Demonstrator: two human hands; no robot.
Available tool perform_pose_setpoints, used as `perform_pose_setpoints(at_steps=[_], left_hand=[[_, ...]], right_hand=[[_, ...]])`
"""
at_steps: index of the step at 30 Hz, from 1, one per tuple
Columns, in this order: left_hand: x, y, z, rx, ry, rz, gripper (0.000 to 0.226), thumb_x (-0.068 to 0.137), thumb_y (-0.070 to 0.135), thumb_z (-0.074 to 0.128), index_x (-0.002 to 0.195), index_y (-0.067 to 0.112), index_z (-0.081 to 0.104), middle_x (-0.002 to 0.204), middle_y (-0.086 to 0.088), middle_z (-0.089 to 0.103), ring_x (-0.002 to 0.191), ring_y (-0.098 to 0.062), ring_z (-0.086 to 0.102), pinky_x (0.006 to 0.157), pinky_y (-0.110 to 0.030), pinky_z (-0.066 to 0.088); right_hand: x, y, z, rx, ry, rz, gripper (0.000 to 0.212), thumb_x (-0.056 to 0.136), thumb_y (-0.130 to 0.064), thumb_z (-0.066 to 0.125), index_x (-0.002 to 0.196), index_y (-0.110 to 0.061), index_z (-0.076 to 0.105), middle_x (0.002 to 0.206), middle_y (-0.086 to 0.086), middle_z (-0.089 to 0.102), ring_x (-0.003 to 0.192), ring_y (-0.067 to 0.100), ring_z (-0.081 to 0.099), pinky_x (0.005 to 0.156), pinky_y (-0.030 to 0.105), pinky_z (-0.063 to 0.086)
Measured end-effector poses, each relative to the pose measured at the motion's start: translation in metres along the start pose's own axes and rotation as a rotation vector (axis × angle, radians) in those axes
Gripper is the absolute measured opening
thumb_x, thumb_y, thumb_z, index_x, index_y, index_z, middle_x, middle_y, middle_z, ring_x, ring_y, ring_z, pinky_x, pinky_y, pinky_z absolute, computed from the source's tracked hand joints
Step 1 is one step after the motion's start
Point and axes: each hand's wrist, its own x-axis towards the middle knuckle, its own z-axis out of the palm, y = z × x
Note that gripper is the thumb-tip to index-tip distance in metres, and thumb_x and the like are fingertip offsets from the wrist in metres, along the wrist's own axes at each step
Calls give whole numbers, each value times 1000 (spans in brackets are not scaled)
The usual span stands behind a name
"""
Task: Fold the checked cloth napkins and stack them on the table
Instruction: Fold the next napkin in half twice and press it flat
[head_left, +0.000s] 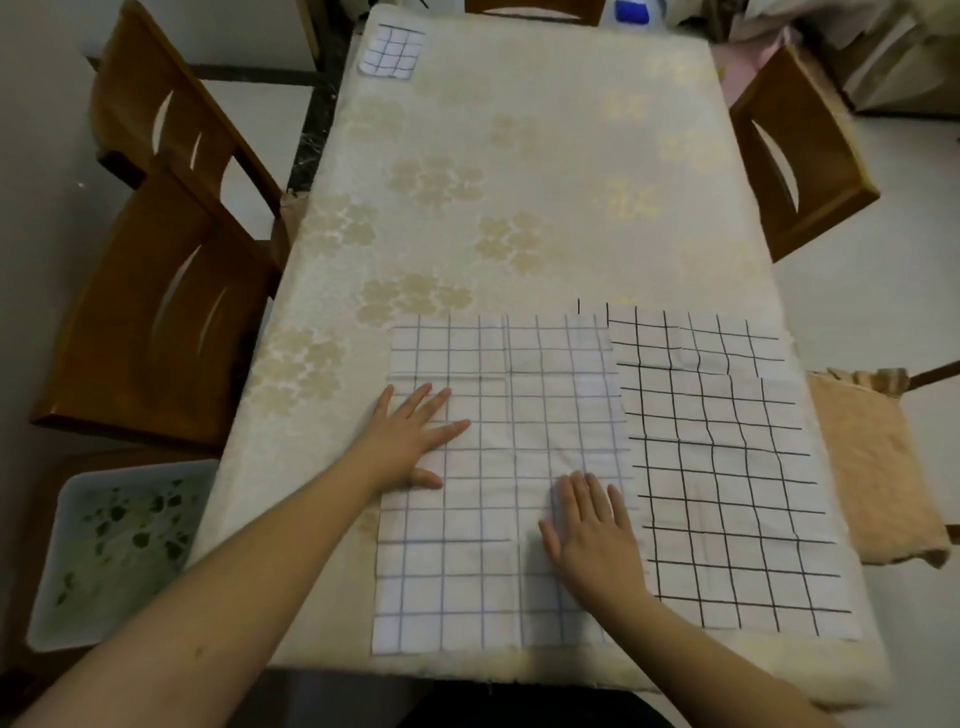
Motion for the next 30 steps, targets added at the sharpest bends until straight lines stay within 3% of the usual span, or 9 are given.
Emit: perform_pose_setpoints(at_steps=[5, 9, 13, 17, 20, 23, 26, 28, 30], left_hand=[[-5, 59, 13, -202, 150, -95, 71, 90, 66, 16, 154, 39, 3, 164, 0, -3, 151, -20, -3, 120, -44, 0], [4, 96, 29, -280, 199, -251, 65, 96, 55, 26, 153, 26, 22, 161, -3, 23, 147, -23, 25, 116, -48, 27], [4, 92, 44, -231, 199, -310, 73, 94, 68, 20, 156, 29, 13, 164, 4, 8, 150, -19, 10, 116, -49, 12], [-4, 66, 46, -208, 155, -344, 84, 84, 81, 6, 154, 36, -9, 161, 10, -17, 149, -14, -13, 119, -48, -3], [-14, 41, 47, -202, 165, -394, 81, 85, 78, -2, 153, 35, -14, 160, 9, -23, 148, -12, -15, 118, -43, -8], [-12, 33, 40, -189, 247, -393, 73, 96, 64, 8, 156, 23, 17, 163, -8, 12, 149, -23, 14, 118, -42, 9], [12, 43, 21, -261, 373, -339, 58, 98, 42, 31, 143, 8, 45, 146, -16, 46, 133, -31, 44, 111, -44, 34], [34, 54, 8, -310, 408, -286, 52, 94, 25, 35, 139, 4, 48, 142, -18, 51, 128, -33, 51, 107, -44, 39], [55, 61, 1, -338, 379, -269, 53, 92, 14, 35, 143, 3, 43, 148, -15, 44, 136, -32, 44, 111, -43, 33]], right_hand=[[34, -11, -3, 82, 82, -101, 63, 98, -42, 31, 154, -15, 26, 161, 7, 21, 149, 24, 18, 117, 42, 11], [66, -22, 3, 147, 43, -194, 58, 101, -38, 26, 155, -16, 23, 162, 3, 16, 149, 22, 19, 118, 39, 10], [82, -1, 10, 123, 5, -267, 58, 102, -47, 25, 155, -22, 23, 162, 0, 15, 150, 21, 17, 119, 40, 9], [86, 40, 11, 131, 39, -151, 65, 100, -56, 21, 157, -28, 7, 164, -3, -3, 151, 16, -3, 120, 38, 0], [84, 66, 7, 126, 52, -77, 66, 99, -57, 12, 157, -25, 1, 164, -3, -6, 151, 15, -7, 120, 36, -5], [88, 67, -6, 189, 83, -46, 67, 98, -53, 3, 156, -20, 4, 164, 1, -3, 150, 15, -8, 120, 32, -11], [107, 40, -26, 254, 98, -124, 65, 98, -45, 2, 156, -16, -1, 163, 1, -8, 150, 14, -12, 119, 30, -13], [126, 15, -35, 287, 118, -185, 62, 99, -39, 9, 156, -13, 6, 164, 3, 1, 151, 16, -3, 120, 30, -7], [145, -9, -39, 308, 109, -216, 59, 100, -33, 16, 155, -10, 17, 163, 6, 14, 151, 19, 10, 121, 31, 2]])
